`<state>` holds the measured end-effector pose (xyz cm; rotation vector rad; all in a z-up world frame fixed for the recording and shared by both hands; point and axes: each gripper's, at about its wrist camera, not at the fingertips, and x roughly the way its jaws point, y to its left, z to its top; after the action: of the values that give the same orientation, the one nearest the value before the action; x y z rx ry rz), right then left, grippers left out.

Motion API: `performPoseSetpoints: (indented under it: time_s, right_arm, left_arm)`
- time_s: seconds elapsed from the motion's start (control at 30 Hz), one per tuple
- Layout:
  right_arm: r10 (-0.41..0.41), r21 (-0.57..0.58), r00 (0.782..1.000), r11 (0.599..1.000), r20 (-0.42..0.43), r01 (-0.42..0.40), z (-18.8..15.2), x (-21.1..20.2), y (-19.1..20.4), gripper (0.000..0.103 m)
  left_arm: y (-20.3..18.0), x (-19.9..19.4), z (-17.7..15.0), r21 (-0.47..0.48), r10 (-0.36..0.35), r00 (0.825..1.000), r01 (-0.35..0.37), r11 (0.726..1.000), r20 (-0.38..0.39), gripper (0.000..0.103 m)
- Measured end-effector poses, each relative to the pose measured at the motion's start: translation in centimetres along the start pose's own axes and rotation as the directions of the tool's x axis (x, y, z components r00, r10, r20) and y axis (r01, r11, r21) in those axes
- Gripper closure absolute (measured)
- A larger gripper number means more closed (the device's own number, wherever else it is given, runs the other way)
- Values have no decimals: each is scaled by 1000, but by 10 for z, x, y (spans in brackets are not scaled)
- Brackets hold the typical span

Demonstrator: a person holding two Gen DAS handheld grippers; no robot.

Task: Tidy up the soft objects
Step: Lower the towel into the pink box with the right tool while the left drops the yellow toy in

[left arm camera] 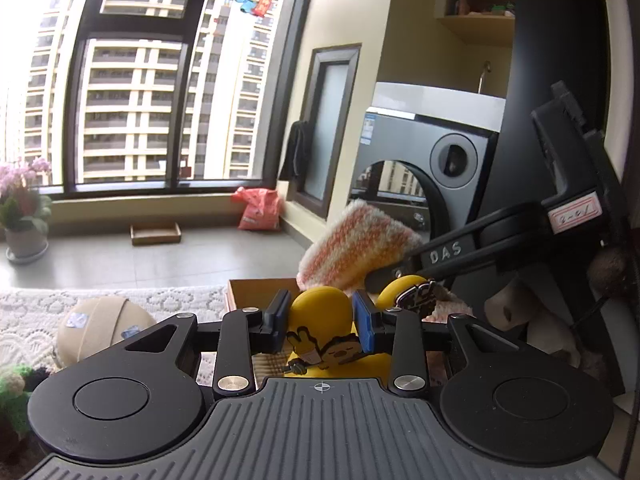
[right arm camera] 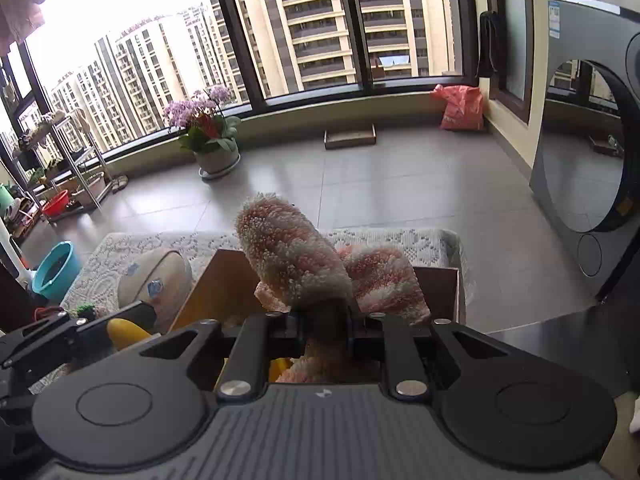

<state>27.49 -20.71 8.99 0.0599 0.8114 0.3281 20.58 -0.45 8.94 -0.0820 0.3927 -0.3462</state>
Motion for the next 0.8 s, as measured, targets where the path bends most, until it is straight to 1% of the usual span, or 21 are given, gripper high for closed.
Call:
performPoseSetpoints:
  time_s: [0.03,0.07,0.1,0.17,0.23,0.3,0.33,0.37,0.43,0.47,0.5,0.53,0.57,0.6,0.63,0.7,0.73,0.8]
  right_arm:
    - [-29,-10,997,1000,-66,29,-4,17,1,86]
    - [-52,-21,993,999,-108,50,-7,28,1,86]
    - [-57,-28,991,998,-119,54,-9,33,1,86]
    - [-37,-33,993,999,-111,33,-10,30,0,85]
    - [-27,-46,995,999,-92,23,-10,20,-1,81]
    - [-21,-46,996,999,-82,17,-9,8,0,64]
    - [-4,-49,998,999,-61,1,-8,-2,0,59]
    - [7,-54,1000,999,-29,-9,-6,-15,0,51]
    - [22,-62,999,998,46,-19,-2,-32,2,50]
    - [25,-66,997,998,74,-20,0,-36,3,53]
    - [25,-69,995,997,94,-19,4,-37,5,67]
    - [26,-58,995,998,99,-20,8,-32,5,77]
    - [33,-33,997,999,77,-31,13,-23,3,90]
    - [44,-4,998,999,45,-44,16,-13,1,91]
    - [57,35,998,998,-14,-57,18,5,-2,91]
    - [51,72,990,997,-134,-41,13,37,-3,92]
    - [35,83,988,996,-149,-23,8,45,-3,93]
    - [43,83,989,996,-139,-32,7,42,-5,93]
  left_arm:
    - [6,3,0,-9,-8,1000,8,1000,-9,66]
    - [12,4,0,-31,-19,1000,19,999,-16,66]
    - [19,5,0,-52,-26,1000,25,998,-18,66]
    - [27,2,-1,-71,-17,1000,17,997,0,66]
    - [37,-6,1,-96,-24,999,28,995,41,66]
    - [42,-10,5,-124,-42,997,50,991,68,66]
    - [42,-16,7,-133,-49,996,59,989,80,66]
    - [42,-20,9,-134,-54,995,65,989,88,66]
    - [39,-30,12,-127,-58,992,72,989,113,66]
    - [38,-36,11,-127,-57,990,73,989,126,66]
    - [37,-44,9,-129,-58,989,76,989,137,66]
    - [36,-49,7,-135,-56,988,76,988,145,66]
    - [35,-53,5,-139,-53,988,73,988,146,66]
    - [35,-58,2,-143,-44,989,64,988,139,66]
    - [33,-61,-1,-143,-37,991,55,988,128,66]
    - [31,-70,-11,-135,-19,997,30,990,81,66]
    - [32,-75,-17,-131,-6,999,13,991,52,66]
    - [36,-84,-29,-129,15,1000,-16,992,-2,66]
